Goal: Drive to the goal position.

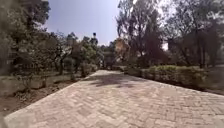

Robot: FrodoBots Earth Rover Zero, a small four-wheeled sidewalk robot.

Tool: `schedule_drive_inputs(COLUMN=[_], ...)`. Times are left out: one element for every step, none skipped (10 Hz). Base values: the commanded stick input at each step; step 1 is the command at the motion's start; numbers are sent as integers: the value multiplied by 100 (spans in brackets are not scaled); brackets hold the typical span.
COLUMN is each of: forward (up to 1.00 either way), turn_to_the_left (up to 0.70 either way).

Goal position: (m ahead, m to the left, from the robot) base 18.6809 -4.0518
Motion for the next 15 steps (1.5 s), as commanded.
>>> schedule_drive_inputs(forward=[50,50,50,50,50,50,50,50,50,50,50,50,50,50,50], turn_to_the_left=[0,0,0,0,0,0,0,0,0,0,0,0,0,0,0])
